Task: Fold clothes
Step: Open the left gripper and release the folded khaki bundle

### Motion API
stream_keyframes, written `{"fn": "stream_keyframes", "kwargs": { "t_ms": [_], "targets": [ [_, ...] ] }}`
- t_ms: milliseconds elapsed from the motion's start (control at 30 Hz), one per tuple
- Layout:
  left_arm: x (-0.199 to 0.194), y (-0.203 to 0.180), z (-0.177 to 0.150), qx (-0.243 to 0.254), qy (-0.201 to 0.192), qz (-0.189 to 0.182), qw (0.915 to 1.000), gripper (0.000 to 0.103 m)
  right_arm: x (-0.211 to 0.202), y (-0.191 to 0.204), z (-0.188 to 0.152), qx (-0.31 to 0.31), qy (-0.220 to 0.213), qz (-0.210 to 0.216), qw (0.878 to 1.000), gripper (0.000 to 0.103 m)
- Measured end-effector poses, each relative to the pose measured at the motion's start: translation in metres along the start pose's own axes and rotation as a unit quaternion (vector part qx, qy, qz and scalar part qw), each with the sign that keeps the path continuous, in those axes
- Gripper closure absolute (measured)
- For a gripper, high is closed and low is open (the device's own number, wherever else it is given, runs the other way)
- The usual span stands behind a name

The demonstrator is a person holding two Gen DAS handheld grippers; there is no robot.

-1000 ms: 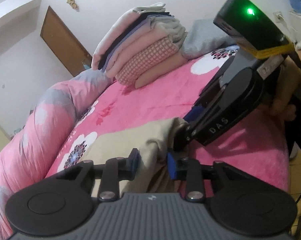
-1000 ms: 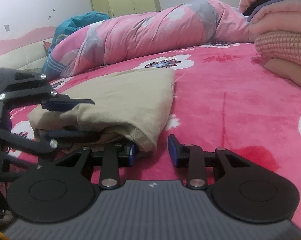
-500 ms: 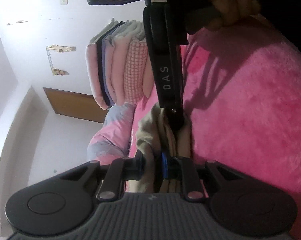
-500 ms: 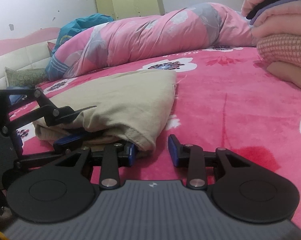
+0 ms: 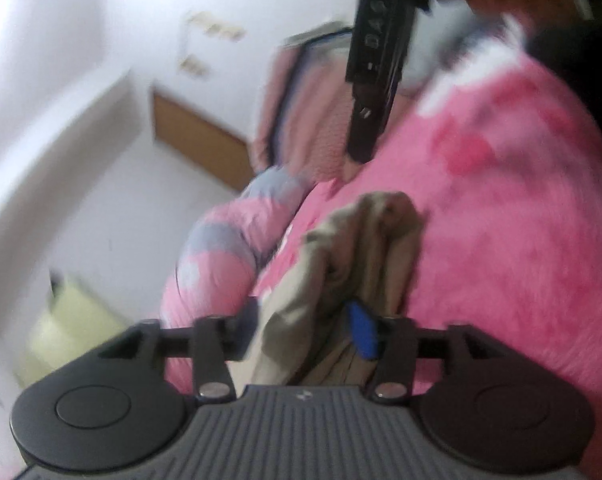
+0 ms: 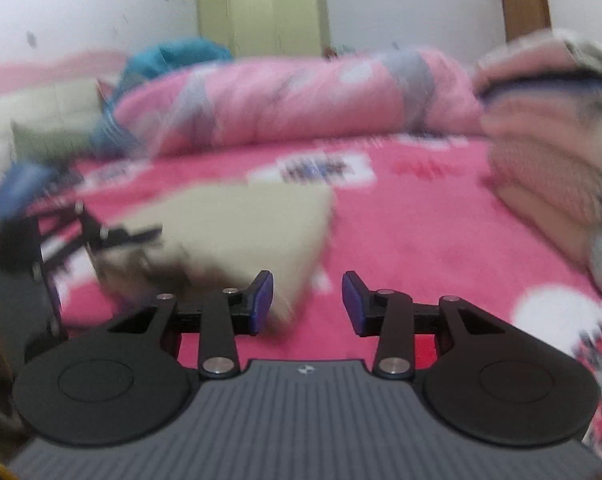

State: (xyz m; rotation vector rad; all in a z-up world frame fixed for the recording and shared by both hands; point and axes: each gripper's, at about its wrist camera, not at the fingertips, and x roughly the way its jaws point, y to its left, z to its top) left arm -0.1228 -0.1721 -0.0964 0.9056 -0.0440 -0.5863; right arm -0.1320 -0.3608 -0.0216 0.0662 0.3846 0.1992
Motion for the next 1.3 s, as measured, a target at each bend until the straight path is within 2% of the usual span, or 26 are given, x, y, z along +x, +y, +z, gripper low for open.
{"fn": "stream_keyframes", "kwargs": {
  "t_ms": [67, 133, 200, 267, 333, 433, 567, 800, 900, 1067, 1200, 1300],
  "targets": [
    [-0.012, 0.019, -0.003, -0.079, 0.018, -0.022, 0.9964, 0.045, 0.008, 0.014, 0.010, -0.006, -0.023, 0.025, 0.999, 0.067],
    [-0.025, 0.035, -0.012, -0.139, 0.027, -0.020, 0.9897, 0.046, 0.019, 0.027, 0.012, -0.015, -0.031, 0.048, 0.998, 0.069],
    [-0.034, 0.049, -0.020, -0.195, 0.033, -0.012, 0.9802, 0.046, 0.031, 0.034, 0.002, -0.023, -0.019, 0.063, 0.998, 0.069],
    [-0.032, 0.059, -0.027, -0.237, 0.043, -0.002, 0.9705, 0.049, 0.048, 0.035, -0.019, -0.024, 0.015, 0.064, 0.998, 0.070],
    [-0.025, 0.065, -0.035, -0.266, 0.059, 0.003, 0.9621, 0.055, 0.051, 0.035, -0.035, -0.025, 0.006, 0.062, 0.998, 0.070],
    [-0.017, 0.069, -0.054, -0.285, 0.079, -0.010, 0.9553, 0.057, 0.049, 0.043, -0.032, -0.051, 0.009, 0.049, 0.997, 0.070],
    [-0.020, 0.054, -0.061, -0.249, 0.074, -0.007, 0.9656, 0.056, 0.052, 0.047, -0.032, -0.088, 0.014, 0.047, 0.995, 0.071],
    [-0.025, 0.042, -0.063, -0.250, 0.084, -0.015, 0.9644, 0.054, 0.052, 0.057, -0.038, -0.136, 0.006, 0.036, 0.990, 0.071],
    [-0.041, 0.059, -0.064, -0.282, 0.079, -0.022, 0.9559, 0.055, 0.044, 0.063, -0.023, -0.143, 0.021, 0.028, 0.989, 0.070],
    [-0.071, 0.087, -0.058, -0.327, 0.036, -0.007, 0.9442, 0.054, 0.020, 0.072, 0.009, -0.162, -0.017, 0.031, 0.986, 0.070],
    [-0.056, 0.104, -0.044, -0.342, 0.019, -0.001, 0.9395, 0.053, 0.032, 0.069, 0.021, -0.149, -0.026, 0.021, 0.988, 0.071],
    [-0.024, 0.103, -0.040, -0.352, 0.052, -0.019, 0.9344, 0.051, 0.055, 0.059, 0.008, -0.121, 0.008, 0.014, 0.993, 0.071]
  ]
}}
